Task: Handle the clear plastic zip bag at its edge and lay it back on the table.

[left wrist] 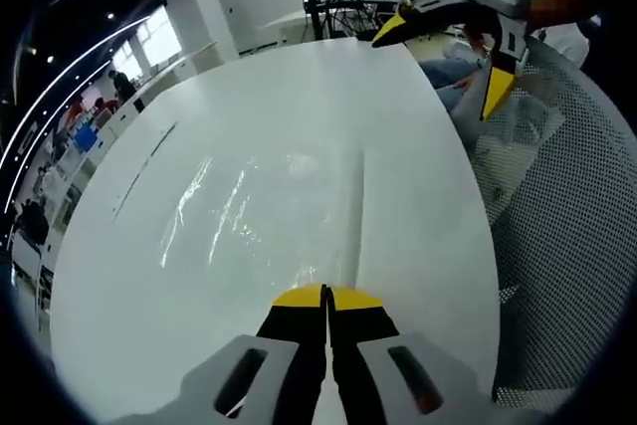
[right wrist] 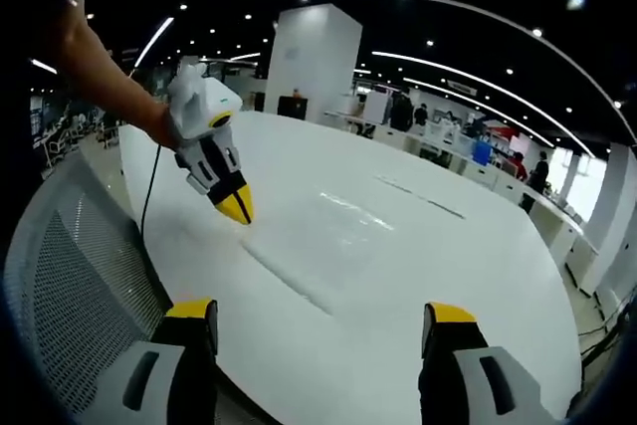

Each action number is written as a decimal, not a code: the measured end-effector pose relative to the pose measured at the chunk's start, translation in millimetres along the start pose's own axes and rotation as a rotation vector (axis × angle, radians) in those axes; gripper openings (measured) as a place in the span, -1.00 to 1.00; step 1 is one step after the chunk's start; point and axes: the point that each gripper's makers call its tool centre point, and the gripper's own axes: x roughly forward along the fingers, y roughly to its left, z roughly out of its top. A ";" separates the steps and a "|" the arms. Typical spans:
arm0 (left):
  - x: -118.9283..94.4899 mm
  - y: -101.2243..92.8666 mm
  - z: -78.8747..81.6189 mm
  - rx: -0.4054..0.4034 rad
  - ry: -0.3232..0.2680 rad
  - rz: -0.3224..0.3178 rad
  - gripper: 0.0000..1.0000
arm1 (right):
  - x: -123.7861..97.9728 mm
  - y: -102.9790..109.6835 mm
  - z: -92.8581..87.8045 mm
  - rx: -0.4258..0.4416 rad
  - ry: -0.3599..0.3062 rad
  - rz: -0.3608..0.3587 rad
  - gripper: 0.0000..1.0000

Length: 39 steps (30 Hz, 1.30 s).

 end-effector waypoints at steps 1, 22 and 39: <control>-0.7 -0.5 -0.5 0.000 0.001 -0.001 -1.00 | 0.1 0.0 1.2 -0.003 0.002 0.003 0.61; -25.3 -6.6 9.9 0.030 0.027 0.000 -1.00 | 5.3 11.5 29.9 -0.065 -0.011 0.069 0.57; -47.1 -15.3 26.9 0.030 0.022 -0.006 -1.00 | 11.5 28.6 53.7 -0.042 -0.011 0.131 0.35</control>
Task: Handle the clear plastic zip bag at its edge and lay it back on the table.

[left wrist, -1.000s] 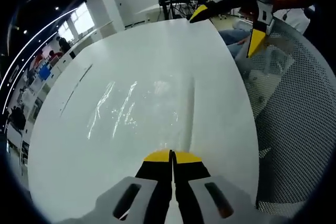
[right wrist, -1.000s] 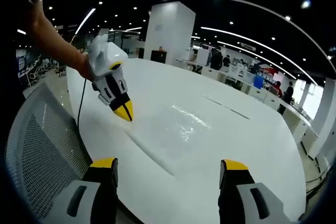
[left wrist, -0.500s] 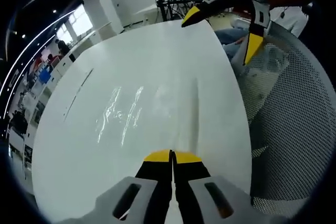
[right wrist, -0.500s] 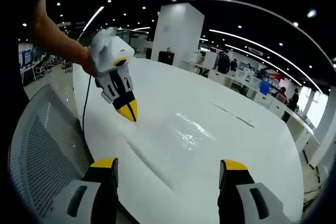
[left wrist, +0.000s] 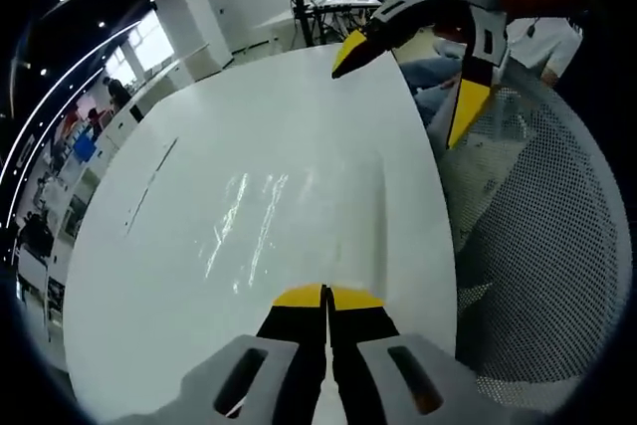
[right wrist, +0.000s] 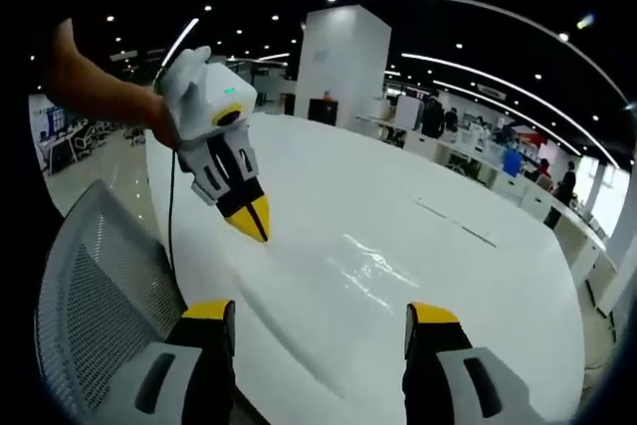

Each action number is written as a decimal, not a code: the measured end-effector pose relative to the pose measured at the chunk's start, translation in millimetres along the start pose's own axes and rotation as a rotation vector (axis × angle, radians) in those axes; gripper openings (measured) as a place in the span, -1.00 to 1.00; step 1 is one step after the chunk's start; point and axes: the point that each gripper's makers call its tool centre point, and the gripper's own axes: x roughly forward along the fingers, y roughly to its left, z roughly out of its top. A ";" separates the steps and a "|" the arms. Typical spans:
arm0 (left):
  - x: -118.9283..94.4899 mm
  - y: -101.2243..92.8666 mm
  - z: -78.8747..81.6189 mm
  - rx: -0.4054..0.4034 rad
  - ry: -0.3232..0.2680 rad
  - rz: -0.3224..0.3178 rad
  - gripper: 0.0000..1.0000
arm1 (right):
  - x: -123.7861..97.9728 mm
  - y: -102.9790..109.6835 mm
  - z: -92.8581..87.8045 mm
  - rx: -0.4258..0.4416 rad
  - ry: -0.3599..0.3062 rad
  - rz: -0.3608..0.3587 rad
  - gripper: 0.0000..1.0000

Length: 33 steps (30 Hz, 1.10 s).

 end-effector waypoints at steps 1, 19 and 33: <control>-1.1 -0.8 1.2 -0.003 -0.003 0.000 -1.00 | 0.9 1.1 0.7 -0.004 0.003 0.006 0.33; -28.3 1.9 29.3 0.019 -0.042 0.028 -1.00 | 9.8 15.1 15.3 -0.074 0.009 0.073 0.10; -42.4 -2.1 43.7 0.029 -0.045 0.012 -1.00 | 15.8 23.9 27.0 -0.159 -0.005 0.102 -0.23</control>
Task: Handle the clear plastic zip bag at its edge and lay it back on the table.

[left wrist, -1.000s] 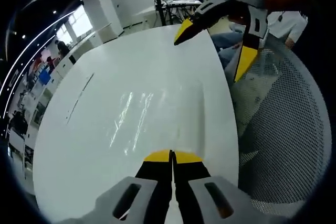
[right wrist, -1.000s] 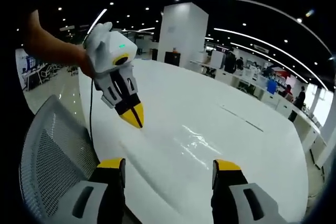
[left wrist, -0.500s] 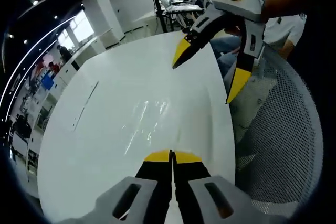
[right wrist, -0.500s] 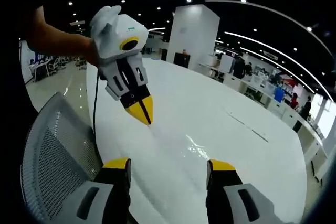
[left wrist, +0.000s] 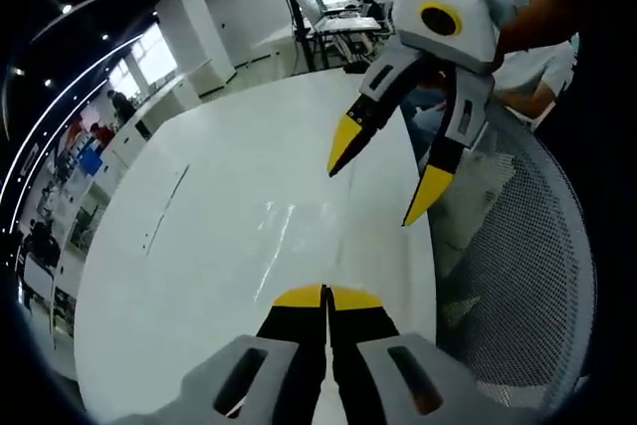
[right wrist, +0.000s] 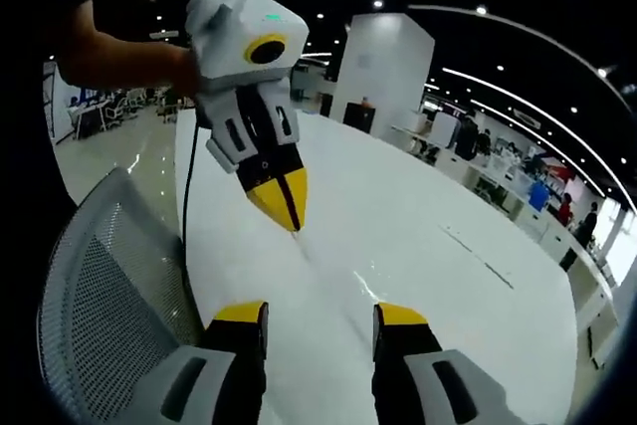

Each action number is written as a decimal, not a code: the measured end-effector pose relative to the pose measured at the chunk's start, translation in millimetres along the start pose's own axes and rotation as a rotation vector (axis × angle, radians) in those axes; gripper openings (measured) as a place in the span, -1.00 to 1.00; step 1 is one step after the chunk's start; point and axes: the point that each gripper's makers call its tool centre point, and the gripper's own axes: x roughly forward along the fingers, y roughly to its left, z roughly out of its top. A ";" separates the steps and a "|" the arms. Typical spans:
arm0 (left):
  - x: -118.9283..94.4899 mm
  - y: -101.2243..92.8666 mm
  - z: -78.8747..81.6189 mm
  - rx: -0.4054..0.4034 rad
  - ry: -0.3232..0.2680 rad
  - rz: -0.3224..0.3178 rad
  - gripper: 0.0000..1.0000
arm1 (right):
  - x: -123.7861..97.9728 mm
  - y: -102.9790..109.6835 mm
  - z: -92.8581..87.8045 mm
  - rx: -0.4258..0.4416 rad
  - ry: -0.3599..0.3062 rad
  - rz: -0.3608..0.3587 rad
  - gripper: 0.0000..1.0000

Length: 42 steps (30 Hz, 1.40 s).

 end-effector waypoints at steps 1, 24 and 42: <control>-0.5 -0.9 0.6 0.000 0.003 -0.004 -1.00 | 0.8 0.6 1.1 -0.005 -0.001 0.003 -0.24; -2.8 -17.1 11.5 -0.009 0.015 -0.054 -1.00 | 15.8 13.9 11.9 -0.122 -0.001 0.073 -0.93; -3.4 -17.9 10.9 0.114 -0.029 -0.051 -0.82 | 19.3 21.0 6.2 -0.233 0.030 0.111 -1.00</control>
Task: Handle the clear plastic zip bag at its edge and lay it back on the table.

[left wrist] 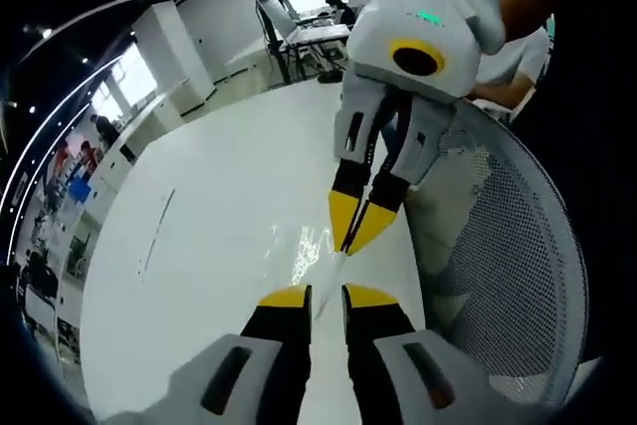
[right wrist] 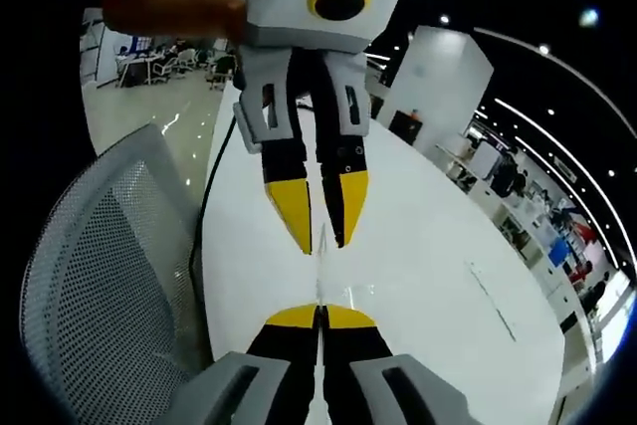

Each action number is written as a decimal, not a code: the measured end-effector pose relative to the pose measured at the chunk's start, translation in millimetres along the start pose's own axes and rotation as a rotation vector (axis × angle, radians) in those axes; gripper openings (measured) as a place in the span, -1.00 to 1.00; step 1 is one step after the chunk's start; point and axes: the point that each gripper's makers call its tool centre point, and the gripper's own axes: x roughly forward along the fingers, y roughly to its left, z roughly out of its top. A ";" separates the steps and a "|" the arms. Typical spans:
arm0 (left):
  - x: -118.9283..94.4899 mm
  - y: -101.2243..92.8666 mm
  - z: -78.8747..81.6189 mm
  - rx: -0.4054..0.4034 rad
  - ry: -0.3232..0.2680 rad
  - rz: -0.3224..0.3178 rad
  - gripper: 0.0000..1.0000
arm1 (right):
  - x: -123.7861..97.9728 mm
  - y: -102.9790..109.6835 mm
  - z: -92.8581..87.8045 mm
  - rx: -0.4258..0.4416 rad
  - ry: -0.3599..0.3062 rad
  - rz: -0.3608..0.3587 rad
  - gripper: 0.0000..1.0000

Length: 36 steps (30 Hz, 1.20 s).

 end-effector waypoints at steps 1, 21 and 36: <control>0.5 0.0 -0.6 0.008 0.002 -0.001 -0.82 | 0.3 0.2 -0.3 -0.002 0.002 0.001 -1.00; 11.1 -1.6 -5.3 0.117 0.012 -0.040 -0.90 | 1.0 -1.6 1.4 -0.001 0.005 0.005 -1.00; 17.3 -3.5 -16.3 0.121 0.034 -0.047 -1.00 | 1.7 -3.2 5.4 0.011 0.001 0.010 -1.00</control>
